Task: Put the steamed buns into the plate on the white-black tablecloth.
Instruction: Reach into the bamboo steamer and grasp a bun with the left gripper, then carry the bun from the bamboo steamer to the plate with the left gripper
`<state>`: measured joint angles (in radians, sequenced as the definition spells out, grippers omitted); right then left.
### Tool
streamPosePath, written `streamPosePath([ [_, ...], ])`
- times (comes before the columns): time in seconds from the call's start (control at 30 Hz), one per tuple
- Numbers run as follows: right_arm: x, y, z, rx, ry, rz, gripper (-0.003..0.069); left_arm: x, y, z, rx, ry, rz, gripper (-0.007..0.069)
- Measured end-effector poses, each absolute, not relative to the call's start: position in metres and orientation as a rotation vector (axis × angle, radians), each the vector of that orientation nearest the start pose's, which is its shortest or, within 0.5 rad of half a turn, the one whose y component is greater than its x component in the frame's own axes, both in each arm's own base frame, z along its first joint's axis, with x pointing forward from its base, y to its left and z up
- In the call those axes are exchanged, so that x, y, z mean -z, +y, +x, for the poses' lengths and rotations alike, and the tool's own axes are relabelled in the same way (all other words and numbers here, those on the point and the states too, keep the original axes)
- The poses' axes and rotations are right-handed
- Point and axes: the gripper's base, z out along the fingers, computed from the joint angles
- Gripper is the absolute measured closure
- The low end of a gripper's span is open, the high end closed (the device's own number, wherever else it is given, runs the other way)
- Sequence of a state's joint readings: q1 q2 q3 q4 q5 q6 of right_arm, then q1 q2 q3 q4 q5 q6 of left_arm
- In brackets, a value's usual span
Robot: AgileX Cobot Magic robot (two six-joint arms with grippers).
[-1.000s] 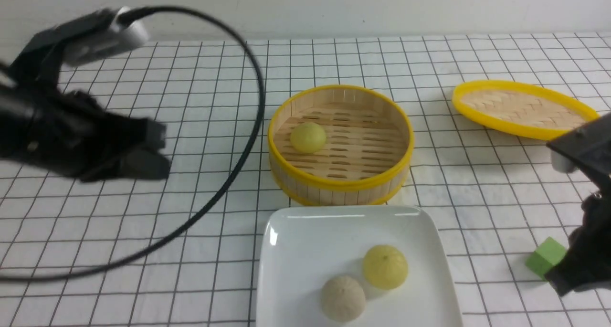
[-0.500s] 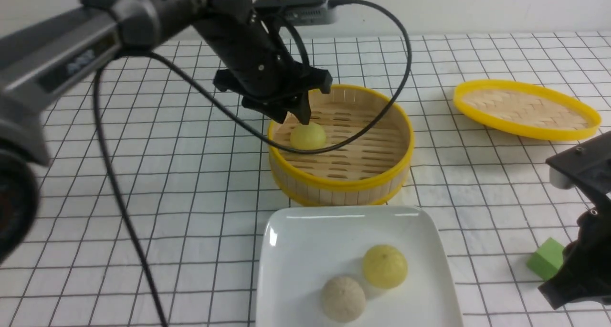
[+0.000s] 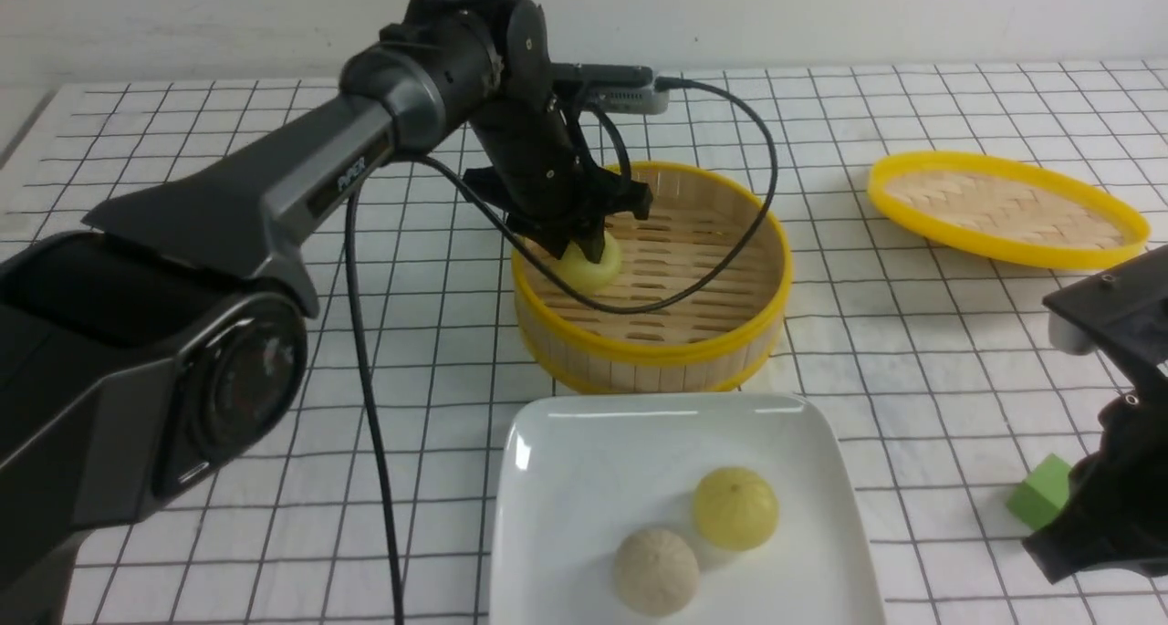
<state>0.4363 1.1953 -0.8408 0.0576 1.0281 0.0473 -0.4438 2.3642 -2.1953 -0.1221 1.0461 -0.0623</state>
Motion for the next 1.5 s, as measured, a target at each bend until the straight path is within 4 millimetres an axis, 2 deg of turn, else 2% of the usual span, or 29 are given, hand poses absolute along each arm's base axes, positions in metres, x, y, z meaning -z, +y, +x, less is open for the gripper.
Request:
streamPosePath([
  [0.03, -0.267, 0.091, 0.184, -0.174, 2.835, -0.523, 0.065, -0.215, -0.231, 0.464, 0.312, 2.687, 0.464, 0.0528],
  [0.1, -0.267, 0.091, 0.183, -0.177, 2.835, -0.522, 0.0648, -0.219, -0.231, 0.463, 0.314, 2.688, 0.462, 0.0567],
  [0.13, -0.267, 0.091, 0.183, -0.177, 2.835, -0.522, 0.0646, -0.228, -0.23, 0.459, 0.322, 2.689, 0.461, 0.0596],
  [0.2, -0.267, 0.091, 0.184, -0.178, 2.833, -0.521, 0.0646, -0.259, -0.225, 0.448, 0.331, 2.679, 0.468, 0.0603],
  [0.23, -0.267, 0.091, 0.184, -0.178, 2.833, -0.521, 0.0646, -0.258, -0.225, 0.447, 0.329, 2.685, 0.469, 0.0603],
  [0.33, -0.267, 0.091, 0.184, -0.178, 2.833, -0.521, 0.0645, -0.331, -0.21, 0.417, 0.338, 2.61, 0.479, 0.0603],
  [0.37, -0.267, 0.091, 0.184, -0.178, 2.833, -0.521, 0.0645, -0.335, -0.209, 0.415, 0.338, 2.603, 0.479, 0.0603],
  [0.43, -0.268, 0.091, 0.184, -0.177, 2.832, -0.523, 0.0643, -0.379, -0.195, 0.387, 0.356, 2.525, 0.475, 0.0603],
  [0.47, -0.268, 0.091, 0.184, -0.177, 2.832, -0.523, 0.0641, -0.386, -0.191, 0.376, 0.371, 2.526, 0.475, 0.0603],
  [0.5, -0.268, 0.091, 0.184, -0.177, 2.832, -0.523, 0.0641, -0.387, -0.191, 0.374, 0.374, 2.528, 0.475, 0.0603],
  [0.53, -0.268, 0.091, 0.184, -0.176, 2.832, -0.523, 0.0638, -0.385, -0.188, 0.36, 0.395, 2.563, 0.483, 0.0603],
  [0.6, -0.268, 0.091, 0.184, -0.176, 2.832, -0.523, 0.0635, -0.365, -0.188, 0.342, 0.405, 2.656, 0.512, 0.0603],
  [0.67, -0.268, 0.091, 0.184, -0.176, 2.832, -0.523, 0.0633, -0.335, -0.195, 0.327, 0.393, 2.76, 0.562, 0.0603],
  [0.7, -0.268, 0.091, 0.184, -0.176, 2.832, -0.523, 0.0633, -0.314, -0.201, 0.318, 0.381, 2.814, 0.593, 0.0603],
  [0.73, -0.268, 0.091, 0.184, -0.176, 2.831, -0.523, 0.0632, -0.304, -0.207, 0.313, 0.378, 2.83, 0.62, 0.0603],
  [0.77, -0.268, 0.091, 0.184, -0.177, 2.83, -0.523, 0.0631, -0.283, -0.215, 0.305, 0.372, 2.847, 0.651, 0.0602],
  [0.8, -0.268, 0.091, 0.184, -0.177, 2.83, -0.523, 0.063, -0.278, -0.219, 0.302, 0.372, 2.847, 0.668, 0.0601],
  [0.87, -0.268, 0.091, 0.184, -0.177, 2.828, -0.522, 0.0625, -0.253, -0.233, 0.294, 0.366, 2.833, 0.703, 0.0591],
  [0.93, -0.268, 0.091, 0.184, -0.178, 2.825, -0.522, 0.0623, -0.245, -0.237, 0.293, 0.359, 2.828, 0.709, 0.0584],
  [1.03, -0.269, 0.091, 0.184, -0.182, 2.812, -0.519, 0.062, -0.224, -0.25, 0.296, 0.342, 2.844, 0.697, 0.0514],
  [1.1, -0.276, 0.088, 0.179, -0.186, 2.774, -0.538, 0.062, -0.215, -0.253, 0.298, 0.34, 2.859, 0.671, 0.0434],
  [1.17, -0.283, 0.085, 0.173, -0.183, 2.742, -0.547, 0.062, -0.213, -0.254, 0.299, 0.341, 2.863, 0.654, 0.0391],
  [1.27, -0.308, 0.069, 0.146, -0.154, 2.66, -0.522, 0.062, -0.214, -0.254, 0.3, 0.333, 2.853, 0.652, 0.0243],
  [1.3, -0.309, 0.067, 0.144, -0.149, 2.654, -0.514, 0.062, -0.215, -0.254, 0.3, 0.334, 2.85, 0.652, 0.0243],
  [1.33, -0.319, 0.058, 0.129, -0.141, 2.605, -0.482, 0.062, -0.218, -0.254, 0.301, 0.337, 2.839, 0.652, 0.0187],
  [1.37, -0.322, 0.055, 0.124, -0.139, 2.587, -0.473, 0.062, -0.219, -0.254, 0.301, 0.339, 2.837, 0.651, 0.0182],
  [1.43, -0.334, 0.038, 0.095, -0.146, 2.425, -0.407, 0.0618, -0.223, -0.256, 0.303, 0.348, 2.819, 0.648, 0.0137],
  [1.47, -0.337, 0.036, 0.091, -0.157, 2.388, -0.396, 0.0618, -0.223, -0.256, 0.303, 0.348, 2.819, 0.648, 0.0136],
  [1.5, -0.339, 0.027, 0.075, -0.205, 2.237, -0.332, 0.0617, -0.223, -0.256, 0.303, 0.349, 2.818, 0.648, 0.0129],
])
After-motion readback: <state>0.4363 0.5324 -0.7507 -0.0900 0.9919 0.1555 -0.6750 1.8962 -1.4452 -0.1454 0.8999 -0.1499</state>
